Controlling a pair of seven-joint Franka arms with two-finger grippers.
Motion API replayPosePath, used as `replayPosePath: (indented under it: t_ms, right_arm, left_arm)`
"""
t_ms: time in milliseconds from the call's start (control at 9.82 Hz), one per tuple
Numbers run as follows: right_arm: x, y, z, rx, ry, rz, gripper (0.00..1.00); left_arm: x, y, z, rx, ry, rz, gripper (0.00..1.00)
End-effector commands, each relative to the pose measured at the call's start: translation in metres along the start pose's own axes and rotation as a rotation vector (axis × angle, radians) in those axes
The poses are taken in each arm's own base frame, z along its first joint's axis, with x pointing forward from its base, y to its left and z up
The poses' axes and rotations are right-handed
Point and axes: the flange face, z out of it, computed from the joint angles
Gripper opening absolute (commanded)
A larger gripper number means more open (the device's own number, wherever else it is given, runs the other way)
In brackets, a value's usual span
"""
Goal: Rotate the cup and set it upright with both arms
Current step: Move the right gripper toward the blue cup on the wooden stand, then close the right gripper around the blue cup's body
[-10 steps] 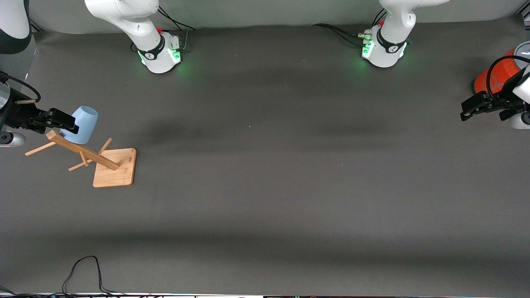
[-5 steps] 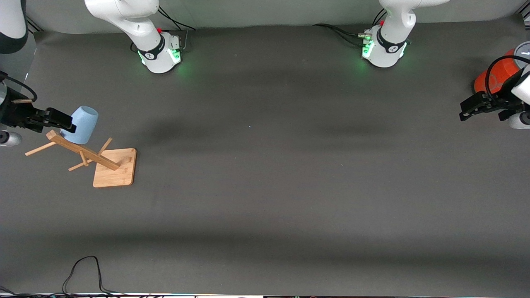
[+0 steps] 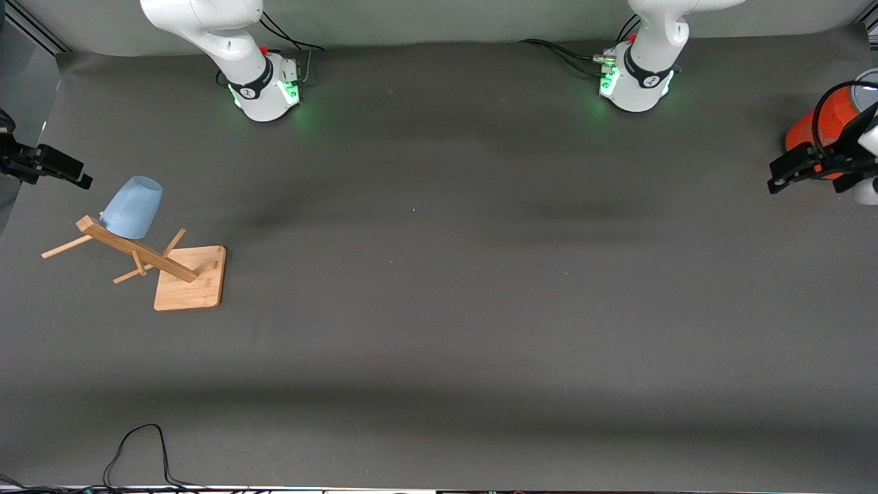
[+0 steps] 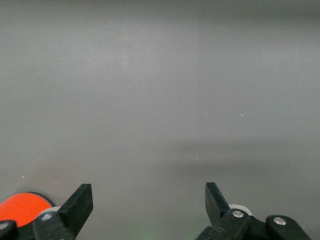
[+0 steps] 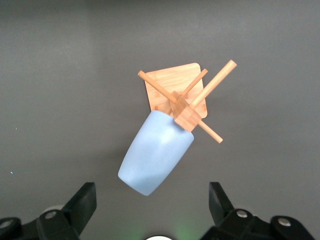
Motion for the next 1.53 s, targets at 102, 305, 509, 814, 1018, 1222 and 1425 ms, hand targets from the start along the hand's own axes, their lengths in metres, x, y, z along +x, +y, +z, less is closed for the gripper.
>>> replayPosePath:
  t_ms: [102,305,509,814,1018,1222,1425]
  right_arm:
    - [-0.009,-0.005,0.006,-0.015,-0.028,0.289,1.00]
    - [-0.010,-0.006,0.007,-0.012,-0.034,0.536,1.00]
    - [-0.009,-0.006,0.024,-0.013,-0.047,0.617,1.00]
    - [-0.019,0.000,0.071,0.022,-0.005,0.627,1.00]
    - [-0.024,-0.001,0.106,0.040,0.030,0.624,1.00]
    - [-0.022,0.002,0.122,0.042,0.034,0.632,1.00]
    - [-0.015,0.002,0.133,0.048,0.029,0.641,1.00]
  left_arm:
    - [-0.020,-0.006,-0.067,-0.008,0.044,-0.001,1.00]
    - [-0.021,-0.006,-0.070,-0.010,0.041,0.007,1.00]
    - [0.000,-0.010,-0.038,0.007,-0.014,0.002,1.00]
    - [0.009,-0.014,-0.024,0.005,-0.018,-0.005,1.00]
    - [0.015,-0.014,-0.004,0.005,-0.012,-0.003,1.00]
    - [0.018,-0.014,0.011,0.007,-0.013,-0.002,1.00]
    - [0.020,-0.014,0.024,0.008,0.002,-0.005,1.00]
